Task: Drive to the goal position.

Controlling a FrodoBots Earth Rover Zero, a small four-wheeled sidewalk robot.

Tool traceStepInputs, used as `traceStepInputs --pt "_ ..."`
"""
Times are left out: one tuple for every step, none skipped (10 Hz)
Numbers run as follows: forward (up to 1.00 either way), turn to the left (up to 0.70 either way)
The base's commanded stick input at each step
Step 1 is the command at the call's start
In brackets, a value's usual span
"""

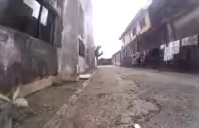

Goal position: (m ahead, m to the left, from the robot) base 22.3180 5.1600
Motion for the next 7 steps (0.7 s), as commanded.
traceStepInputs --pt "1.0 0.0" --pt "1.0 0.0" --pt "1.0 0.0" --pt "1.0 0.0" --pt "1.0 0.0" --pt "1.0 0.0" --pt "1.0 0.0"
